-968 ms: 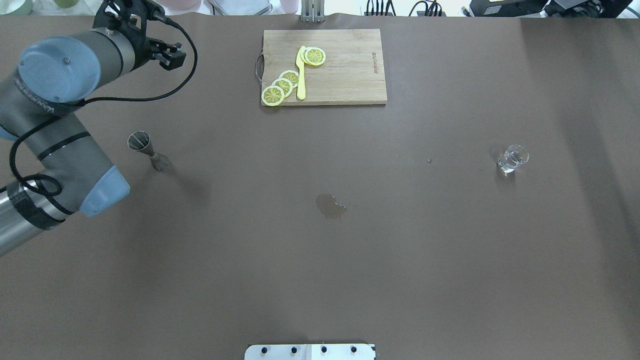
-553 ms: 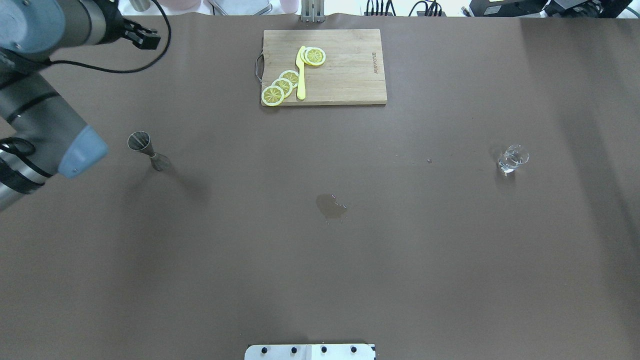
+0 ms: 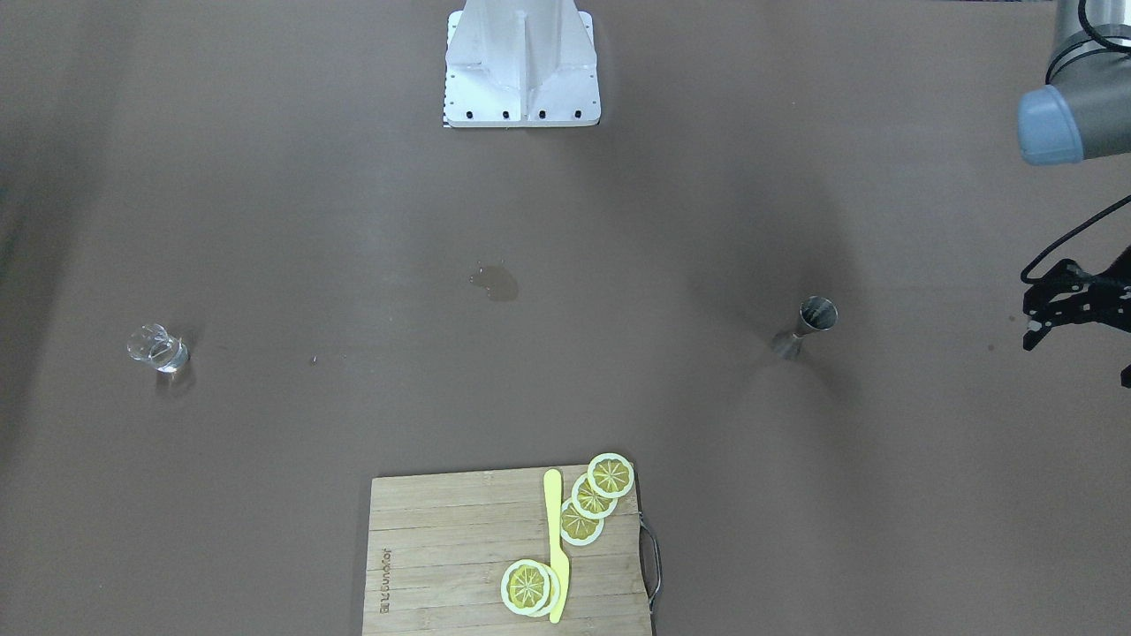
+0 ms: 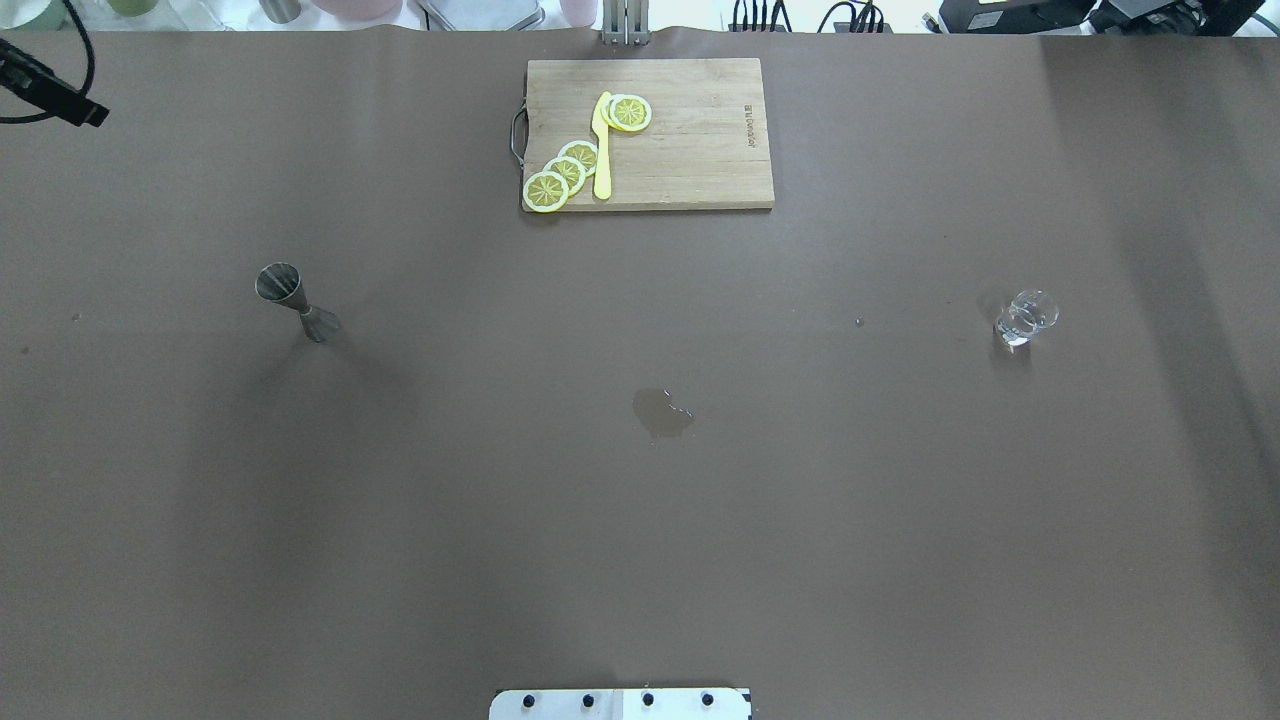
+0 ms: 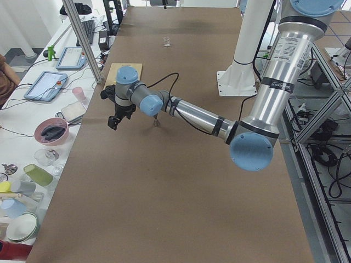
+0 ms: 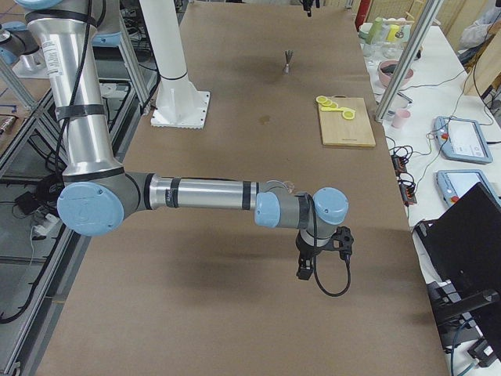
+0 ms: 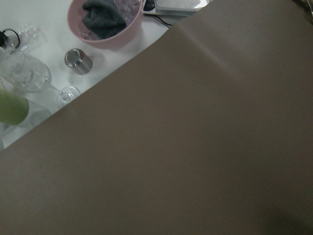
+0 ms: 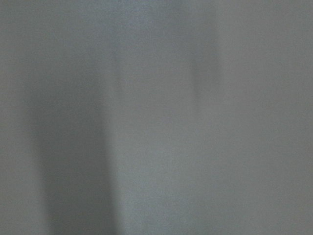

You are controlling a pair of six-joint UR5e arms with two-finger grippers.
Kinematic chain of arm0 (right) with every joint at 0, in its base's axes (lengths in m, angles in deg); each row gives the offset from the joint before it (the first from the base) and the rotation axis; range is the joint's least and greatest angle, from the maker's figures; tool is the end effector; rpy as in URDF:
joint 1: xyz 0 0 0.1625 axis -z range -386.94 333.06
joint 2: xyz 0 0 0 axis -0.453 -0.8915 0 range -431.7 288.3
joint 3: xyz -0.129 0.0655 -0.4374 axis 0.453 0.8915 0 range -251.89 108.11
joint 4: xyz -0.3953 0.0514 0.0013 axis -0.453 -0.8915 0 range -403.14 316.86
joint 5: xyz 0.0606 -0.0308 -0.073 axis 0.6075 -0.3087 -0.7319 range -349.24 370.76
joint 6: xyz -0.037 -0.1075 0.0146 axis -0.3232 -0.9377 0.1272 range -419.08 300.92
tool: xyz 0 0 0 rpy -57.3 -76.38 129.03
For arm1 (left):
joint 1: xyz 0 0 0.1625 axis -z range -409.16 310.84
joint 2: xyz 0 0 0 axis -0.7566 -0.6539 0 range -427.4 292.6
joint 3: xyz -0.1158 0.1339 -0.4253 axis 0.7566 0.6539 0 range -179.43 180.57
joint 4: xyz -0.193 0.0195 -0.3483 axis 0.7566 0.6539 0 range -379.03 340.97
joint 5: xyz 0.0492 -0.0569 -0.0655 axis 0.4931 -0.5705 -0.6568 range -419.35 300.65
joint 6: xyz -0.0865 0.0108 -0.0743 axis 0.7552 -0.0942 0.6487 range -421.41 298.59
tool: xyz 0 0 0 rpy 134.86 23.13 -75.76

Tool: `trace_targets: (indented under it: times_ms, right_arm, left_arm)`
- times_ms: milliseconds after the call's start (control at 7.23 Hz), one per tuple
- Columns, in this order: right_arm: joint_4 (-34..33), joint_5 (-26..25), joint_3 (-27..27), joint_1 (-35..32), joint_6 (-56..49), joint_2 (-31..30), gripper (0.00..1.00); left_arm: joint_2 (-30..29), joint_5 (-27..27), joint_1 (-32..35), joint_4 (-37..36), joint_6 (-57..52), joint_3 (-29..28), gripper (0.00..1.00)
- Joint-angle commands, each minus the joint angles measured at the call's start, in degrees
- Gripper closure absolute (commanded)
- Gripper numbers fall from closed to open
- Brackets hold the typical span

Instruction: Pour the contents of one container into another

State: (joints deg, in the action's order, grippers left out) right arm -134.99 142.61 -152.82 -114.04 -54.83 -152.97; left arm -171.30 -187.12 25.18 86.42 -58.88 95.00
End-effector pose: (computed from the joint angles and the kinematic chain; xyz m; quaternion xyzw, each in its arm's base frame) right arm 0.0294 -0.5442 0.7093 -0.0399 -0.3553 0.0179 0.9337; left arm 0.1012 -0.5953 0.5113 0.2224 0.3492 0.1969 0.8887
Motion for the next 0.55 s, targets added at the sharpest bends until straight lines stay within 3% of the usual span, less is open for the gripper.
trace_targets:
  times_ms: [0, 277, 415]
  right_arm:
    - [0.0, -0.01, -0.02, 0.0, -0.03, -0.03, 0.0]
    - [0.0, -0.01, -0.02, 0.09, -0.03, 0.06, 0.0]
    - [-0.09, -0.01, -0.02, 0.09, -0.03, 0.06, 0.0]
  left_arm:
    - [13.21, -7.99, 5.78, 0.72, -0.33, 0.32, 0.01]
    - [17.32, -12.83, 10.71, -0.49, -0.24, 1.79, 0.01]
    - [18.81, -11.98, 11.6, -1.98, 0.02, 1.2, 0.01]
